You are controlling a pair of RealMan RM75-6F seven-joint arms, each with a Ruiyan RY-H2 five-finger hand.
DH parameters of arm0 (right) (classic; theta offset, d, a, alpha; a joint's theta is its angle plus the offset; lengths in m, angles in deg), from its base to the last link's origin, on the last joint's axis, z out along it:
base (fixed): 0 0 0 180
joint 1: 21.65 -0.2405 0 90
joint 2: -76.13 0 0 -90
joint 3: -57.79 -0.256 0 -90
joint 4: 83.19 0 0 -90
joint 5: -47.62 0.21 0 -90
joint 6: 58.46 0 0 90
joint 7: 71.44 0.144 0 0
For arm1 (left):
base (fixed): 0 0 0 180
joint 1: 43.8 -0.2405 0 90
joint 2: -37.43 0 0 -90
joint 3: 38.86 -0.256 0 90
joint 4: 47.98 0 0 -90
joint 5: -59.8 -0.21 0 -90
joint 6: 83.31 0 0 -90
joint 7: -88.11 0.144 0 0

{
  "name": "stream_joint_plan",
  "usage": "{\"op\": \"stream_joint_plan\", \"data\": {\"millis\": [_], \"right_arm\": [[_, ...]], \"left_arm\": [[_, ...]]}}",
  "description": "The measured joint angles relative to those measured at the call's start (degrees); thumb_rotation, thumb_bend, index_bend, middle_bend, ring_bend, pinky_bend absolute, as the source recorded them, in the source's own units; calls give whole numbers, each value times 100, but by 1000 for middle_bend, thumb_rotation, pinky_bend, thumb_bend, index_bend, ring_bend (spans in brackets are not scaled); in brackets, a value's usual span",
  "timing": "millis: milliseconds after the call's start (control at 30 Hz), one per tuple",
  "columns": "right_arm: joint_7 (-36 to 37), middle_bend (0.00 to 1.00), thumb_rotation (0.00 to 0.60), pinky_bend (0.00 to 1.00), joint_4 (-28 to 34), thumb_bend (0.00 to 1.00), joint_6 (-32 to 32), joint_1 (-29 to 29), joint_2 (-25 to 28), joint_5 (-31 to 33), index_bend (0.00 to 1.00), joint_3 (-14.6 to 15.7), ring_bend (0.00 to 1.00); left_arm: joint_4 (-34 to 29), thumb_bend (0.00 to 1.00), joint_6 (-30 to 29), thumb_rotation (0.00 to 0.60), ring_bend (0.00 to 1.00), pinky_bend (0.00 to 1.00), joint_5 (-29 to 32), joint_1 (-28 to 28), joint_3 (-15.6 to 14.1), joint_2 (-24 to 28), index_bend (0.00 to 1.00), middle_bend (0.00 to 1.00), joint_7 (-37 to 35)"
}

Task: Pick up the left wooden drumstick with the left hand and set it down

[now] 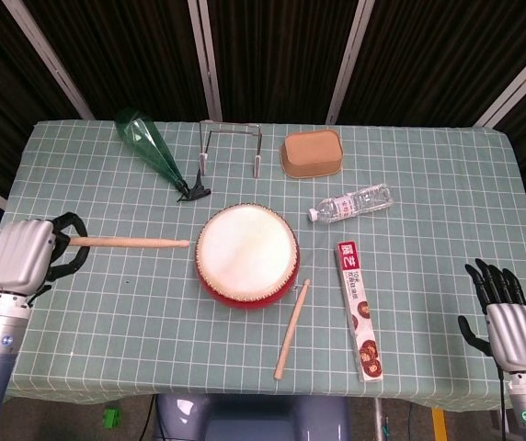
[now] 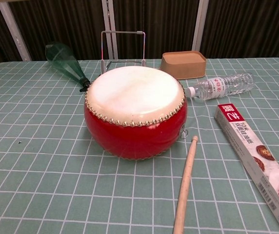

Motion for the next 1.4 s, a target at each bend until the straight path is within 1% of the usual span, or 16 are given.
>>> {"op": "stream_joint_plan", "data": {"millis": [133, 267, 367, 433, 533, 633, 733, 833, 867, 967, 1033, 1067, 1133, 1233, 1333, 1400], "right_arm": [[18, 0, 600, 0, -7, 417, 1, 6, 3, 19, 0, -4, 0], [40, 0, 600, 0, -9, 418, -22, -3, 9, 51, 0, -19, 0], [41, 0, 600, 0, -10, 418, -40, -15, 15, 59, 0, -25, 0], [39, 0, 600, 0, -15, 418, -49, -21, 16, 56, 0, -26, 0], [48, 0, 600, 0, -23, 418, -53, -23, 12, 53, 0, -23, 0], [75, 0, 600, 0, -26, 418, -46, -16, 11, 54, 0, -20, 0], [109, 0, 600, 0, -32, 418, -17, 2, 9, 50, 0, -13, 0], [140, 0, 600, 0, -23, 417, -14, 6, 26, 54, 0, -19, 0], [139, 0, 600, 0, -11, 416, -16, 1, 37, 52, 0, -24, 0], [98, 0, 600, 0, 9, 417, -10, -5, 44, 10, 0, -16, 0], [63, 0, 600, 0, 13, 418, 2, -4, 40, -11, 0, -7, 0], [48, 0, 600, 0, 14, 418, 5, -1, 36, -11, 0, -4, 0], [26, 0, 600, 0, 17, 418, 8, 9, 26, 1, 0, 2, 0], [19, 0, 600, 0, 37, 417, 7, 6, 44, 25, 0, -15, 0], [27, 0, 600, 0, 40, 418, 8, 11, 41, 37, 0, -17, 0], [22, 0, 600, 0, 30, 417, 11, 12, 34, 29, 0, -15, 0]], "left_arm": [[307, 493, -102, 600, 1000, 1000, -146, 275, 236, -585, 690, 1000, -135], [893, 493, -165, 600, 1000, 1000, -259, 717, 456, -1429, 691, 1000, -154], [1402, 491, -80, 600, 1000, 1000, -190, 1097, 528, -1965, 697, 1000, 69], [1666, 491, 27, 600, 1000, 1000, -97, 1272, 523, -2172, 702, 1000, 302], [2109, 491, 247, 600, 1000, 1000, 20, 1511, 410, -2469, 706, 1000, 750], [2561, 490, 534, 600, 1000, 1000, 221, 1664, 122, -2732, 711, 1000, 1247], [2711, 484, 784, 600, 1000, 1000, 680, 1756, -187, -2805, 710, 1000, 1946], [2626, 479, 905, 600, 1000, 1000, 1536, 1885, -438, -2763, 711, 1000, 2890], [2555, 478, 908, 600, 1000, 1000, 1992, 1954, -517, -2733, 713, 1000, 3273], [2395, 478, 868, 600, 1000, 1000, 3187, 2052, -583, -2685, 715, 1000, 4009], [2326, 478, 830, 600, 1000, 1000, 3761, 2043, -568, -2667, 714, 1000, 4190], [2281, 478, 794, 600, 1000, 1000, 4031, 2023, -551, -2658, 714, 1000, 4196], [2212, 479, 723, 600, 1000, 1000, 4264, 1980, -514, -2647, 714, 1000, 4036], [2072, 479, 555, 600, 1000, 1000, 4194, 1890, -414, -2636, 714, 1000, 3460], [1858, 480, 340, 600, 1000, 1000, 3552, 1789, -249, -2627, 714, 1000, 2705], [1646, 479, 172, 600, 1000, 1000, 2771, 1719, -103, -2612, 715, 1000, 2161]]}}
